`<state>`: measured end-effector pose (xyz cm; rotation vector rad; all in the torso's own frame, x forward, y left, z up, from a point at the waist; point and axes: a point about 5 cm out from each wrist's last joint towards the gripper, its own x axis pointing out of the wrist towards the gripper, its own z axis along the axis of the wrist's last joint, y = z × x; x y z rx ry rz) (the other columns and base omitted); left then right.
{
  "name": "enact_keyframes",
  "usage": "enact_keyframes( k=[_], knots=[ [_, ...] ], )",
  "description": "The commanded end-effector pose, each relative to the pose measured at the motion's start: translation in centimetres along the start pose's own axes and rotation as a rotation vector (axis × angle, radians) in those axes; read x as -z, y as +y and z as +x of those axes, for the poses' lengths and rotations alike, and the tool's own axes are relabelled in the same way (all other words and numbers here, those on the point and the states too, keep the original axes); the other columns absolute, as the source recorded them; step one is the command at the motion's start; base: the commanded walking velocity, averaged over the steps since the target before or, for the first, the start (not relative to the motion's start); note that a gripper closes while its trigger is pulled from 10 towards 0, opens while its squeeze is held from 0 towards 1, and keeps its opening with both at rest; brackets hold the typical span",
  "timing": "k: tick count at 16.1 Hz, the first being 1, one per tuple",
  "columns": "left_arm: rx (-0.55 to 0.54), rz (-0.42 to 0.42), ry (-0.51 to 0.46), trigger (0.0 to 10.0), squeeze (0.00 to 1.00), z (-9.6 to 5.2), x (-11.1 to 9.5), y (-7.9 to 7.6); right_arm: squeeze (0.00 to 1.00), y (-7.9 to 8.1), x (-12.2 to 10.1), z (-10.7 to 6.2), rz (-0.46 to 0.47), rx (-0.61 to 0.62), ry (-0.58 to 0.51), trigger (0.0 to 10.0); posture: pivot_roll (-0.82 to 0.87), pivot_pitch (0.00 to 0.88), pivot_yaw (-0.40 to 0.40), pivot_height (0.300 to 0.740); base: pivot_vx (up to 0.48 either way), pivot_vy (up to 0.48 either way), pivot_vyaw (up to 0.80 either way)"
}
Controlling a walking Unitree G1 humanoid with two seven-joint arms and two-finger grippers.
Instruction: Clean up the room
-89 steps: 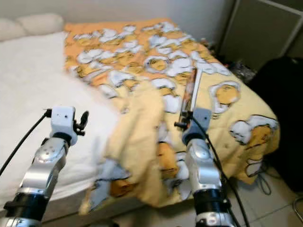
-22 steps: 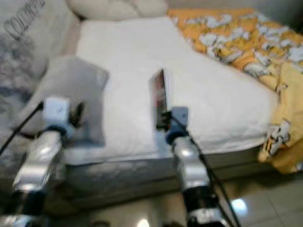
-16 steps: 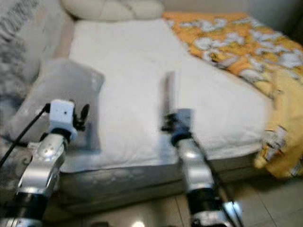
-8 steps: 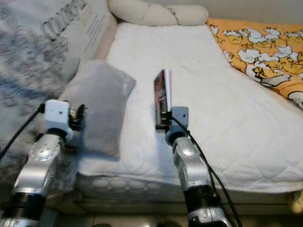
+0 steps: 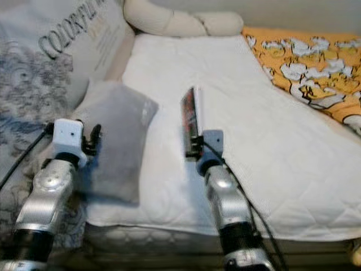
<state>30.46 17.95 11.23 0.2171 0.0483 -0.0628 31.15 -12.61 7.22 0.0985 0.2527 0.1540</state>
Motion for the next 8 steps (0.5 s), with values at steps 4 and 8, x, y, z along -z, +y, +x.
enact_keyframes(
  k=[4,8],
  knots=[
    [-0.002,0.015,-0.013,10.0,0.00,0.06,-0.28,0.30,0.00,-0.03,-1.44,0.40,-0.003,0.002,-0.049,10.0,0.09,0.000,-0.024,0.740,0.310,0.000,0.00],
    [0.162,0.025,-0.005,10.0,0.00,-0.25,-0.29,-0.54,0.00,0.43,-1.19,1.28,0.165,-0.063,0.047,10.0,0.09,0.000,-0.021,0.740,0.065,0.000,0.00]
  ],
)
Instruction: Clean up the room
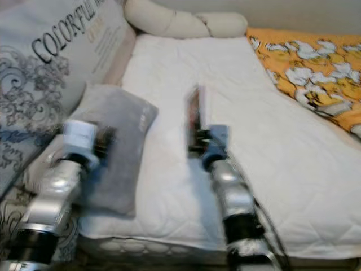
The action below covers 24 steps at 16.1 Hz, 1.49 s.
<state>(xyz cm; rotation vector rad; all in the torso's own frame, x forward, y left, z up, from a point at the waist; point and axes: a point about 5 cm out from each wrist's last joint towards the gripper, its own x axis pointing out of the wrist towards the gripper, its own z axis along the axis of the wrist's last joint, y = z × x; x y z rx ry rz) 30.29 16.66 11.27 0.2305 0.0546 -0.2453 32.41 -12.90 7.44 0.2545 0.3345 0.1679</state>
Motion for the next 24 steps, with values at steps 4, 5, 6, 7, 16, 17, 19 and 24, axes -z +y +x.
enact_keyframes(
  k=[4,5,6,7,16,17,19,24],
  knots=[
    [0.336,0.064,0.072,10.0,0.00,-1.3,-0.2,0.5,0.00,1.1,-0.5,1.7,0.352,-0.205,0.161,10.0,0.11,0.000,-0.013,0.740,0.000,0.000,0.00],
    [0.370,0.071,0.083,10.0,0.00,-1.5,-0.1,0.4,0.00,1.0,-0.4,1.8,0.363,-0.211,0.178,10.0,0.11,0.000,-0.013,0.740,0.000,0.000,0.00],
    [0.465,0.090,0.112,10.0,0.00,-2.0,0.0,0.2,0.00,0.9,-0.2,2.0,0.389,-0.230,0.219,10.0,0.11,0.000,-0.011,0.740,0.000,0.000,0.00],
    [0.518,0.093,0.136,10.0,0.00,-2.3,0.1,0.1,0.00,0.8,0.0,2.1,0.407,-0.232,0.250,10.0,0.11,0.000,-0.010,0.740,0.000,0.000,0.00],
    [0.753,0.035,0.290,10.0,0.00,-4.6,0.7,-0.6,1.00,-1.8,2.8,1.5,0.502,-0.134,0.425,10.0,0.16,0.000,-0.013,0.740,0.000,0.000,0.00],
    [0.752,0.036,0.293,10.0,0.00,-4.7,0.7,-0.5,1.00,-2.2,2.9,1.5,0.500,-0.107,0.425,10.0,0.16,0.000,-0.014,0.740,0.000,0.000,0.00],
    [0.747,0.031,0.303,10.0,0.00,-5.0,0.6,-0.4,1.00,-3.5,2.7,1.3,0.500,-0.014,0.398,10.0,0.17,0.000,-0.018,0.740,0.000,0.000,0.00],
    [0.749,0.021,0.306,10.0,0.00,-4.9,0.5,-0.6,1.00,-6.4,2.9,0.4,0.464,0.106,0.371,10.0,0.16,0.000,-0.010,0.740,0.000,0.000,0.00]
  ],
)
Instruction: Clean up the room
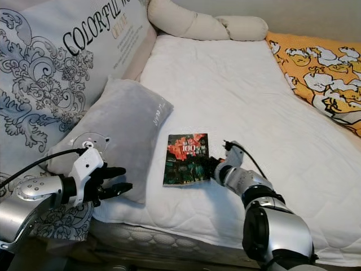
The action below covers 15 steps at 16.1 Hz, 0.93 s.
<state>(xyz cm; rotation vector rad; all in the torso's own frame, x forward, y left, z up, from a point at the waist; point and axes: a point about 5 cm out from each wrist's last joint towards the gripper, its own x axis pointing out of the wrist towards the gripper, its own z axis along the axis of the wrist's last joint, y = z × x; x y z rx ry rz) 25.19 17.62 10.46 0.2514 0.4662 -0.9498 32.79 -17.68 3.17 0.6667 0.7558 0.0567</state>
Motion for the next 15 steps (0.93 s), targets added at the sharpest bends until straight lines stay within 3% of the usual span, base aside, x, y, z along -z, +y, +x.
enact_keyframes(
  k=[1,6,7,9,10,13,15],
  knots=[
    [0.000,0.014,-0.019,10.0,0.00,0.2,-0.8,0.1,1.00,-1.7,-0.6,-0.6,0.008,0.054,-0.041,10.0,0.15,0.000,-0.008,0.740,0.000,0.000,0.00],
    [-0.025,-0.011,-0.068,10.0,0.00,0.6,-0.8,-0.5,1.00,-4.3,-0.9,-1.8,-0.066,0.088,-0.075,10.0,0.14,0.000,-0.037,0.740,0.000,0.000,0.00],
    [-0.183,-0.032,-0.160,10.0,0.00,1.0,-1.0,0.1,1.00,-4.2,-2.3,-2.1,-0.191,0.087,-0.192,10.0,0.12,0.000,-0.034,0.740,0.000,0.000,0.00],
    [-0.416,-0.072,-0.221,10.0,0.00,1.1,-0.9,1.4,1.00,-4.0,-3.1,-2.5,-0.298,0.142,-0.327,10.0,0.10,0.000,-0.025,0.740,0.000,0.000,0.00],
    [-0.603,-0.087,-0.247,10.0,0.00,1.1,-0.4,2.2,1.00,-3.4,-2.8,-2.8,-0.346,0.185,-0.443,10.0,0.08,0.000,-0.019,0.740,0.000,0.000,0.00],
    [-0.693,-0.084,-0.240,10.0,0.00,1.4,0.3,1.8,1.00,-1.7,-1.0,-3.7,-0.481,0.153,-0.556,10.0,0.07,0.000,-0.018,0.740,0.000,0.000,0.00],
    [-0.776,-0.147,-0.254,10.0,0.00,1.3,0.9,1.6,1.00,-0.4,0.9,-4.4,-0.501,0.119,-0.591,10.0,0.07,0.000,-0.020,0.740,0.000,0.000,0.00]
  ],
)
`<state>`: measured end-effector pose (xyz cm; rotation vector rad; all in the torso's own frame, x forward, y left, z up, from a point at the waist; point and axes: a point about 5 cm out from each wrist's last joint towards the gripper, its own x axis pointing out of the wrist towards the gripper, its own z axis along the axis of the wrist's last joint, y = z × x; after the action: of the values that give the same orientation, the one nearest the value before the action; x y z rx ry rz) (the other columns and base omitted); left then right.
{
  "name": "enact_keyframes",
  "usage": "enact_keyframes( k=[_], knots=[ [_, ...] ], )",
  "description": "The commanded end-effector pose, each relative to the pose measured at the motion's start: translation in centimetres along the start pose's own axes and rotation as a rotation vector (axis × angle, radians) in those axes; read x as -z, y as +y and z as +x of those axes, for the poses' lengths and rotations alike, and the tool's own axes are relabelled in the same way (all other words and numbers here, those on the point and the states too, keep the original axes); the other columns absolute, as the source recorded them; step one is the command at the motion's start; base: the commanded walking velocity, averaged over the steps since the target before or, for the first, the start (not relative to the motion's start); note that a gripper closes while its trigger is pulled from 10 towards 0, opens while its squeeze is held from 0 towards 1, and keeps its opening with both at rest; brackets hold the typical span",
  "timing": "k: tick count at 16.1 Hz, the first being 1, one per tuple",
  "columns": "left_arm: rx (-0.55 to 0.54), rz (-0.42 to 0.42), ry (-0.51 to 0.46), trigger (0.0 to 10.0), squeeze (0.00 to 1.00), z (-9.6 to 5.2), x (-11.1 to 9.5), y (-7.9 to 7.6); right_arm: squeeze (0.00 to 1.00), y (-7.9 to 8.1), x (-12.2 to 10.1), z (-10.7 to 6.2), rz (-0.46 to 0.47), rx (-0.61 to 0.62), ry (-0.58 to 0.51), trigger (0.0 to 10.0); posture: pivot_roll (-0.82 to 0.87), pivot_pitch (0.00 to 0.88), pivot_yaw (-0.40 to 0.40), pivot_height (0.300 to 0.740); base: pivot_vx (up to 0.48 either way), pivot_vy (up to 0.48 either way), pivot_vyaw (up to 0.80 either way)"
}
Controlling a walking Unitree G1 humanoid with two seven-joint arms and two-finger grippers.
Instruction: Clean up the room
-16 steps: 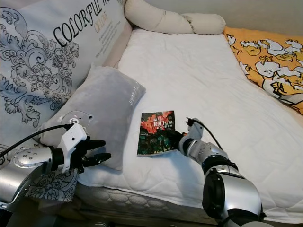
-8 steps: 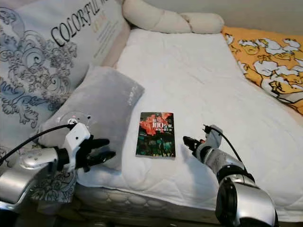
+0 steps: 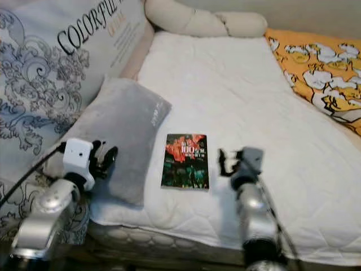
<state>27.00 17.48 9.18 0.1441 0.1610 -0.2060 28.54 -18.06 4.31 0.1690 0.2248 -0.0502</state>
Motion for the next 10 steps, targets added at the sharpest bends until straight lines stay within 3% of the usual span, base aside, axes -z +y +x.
enact_keyframes(
  k=[1,10],
  knots=[
    [-0.041,0.015,0.010,10.0,0.00,-0.1,0.4,0.4,0.00,0.0,-0.9,-0.2,-0.010,0.024,-0.041,10.0,0.07,0.000,-0.028,0.740,0.000,-0.292,0.00],
    [-0.103,0.035,0.006,10.0,0.00,-0.1,0.8,0.1,0.00,1.4,-1.1,-0.4,-0.029,0.007,0.000,10.0,0.08,0.000,-0.042,0.740,0.000,-0.456,0.00]
  ],
)
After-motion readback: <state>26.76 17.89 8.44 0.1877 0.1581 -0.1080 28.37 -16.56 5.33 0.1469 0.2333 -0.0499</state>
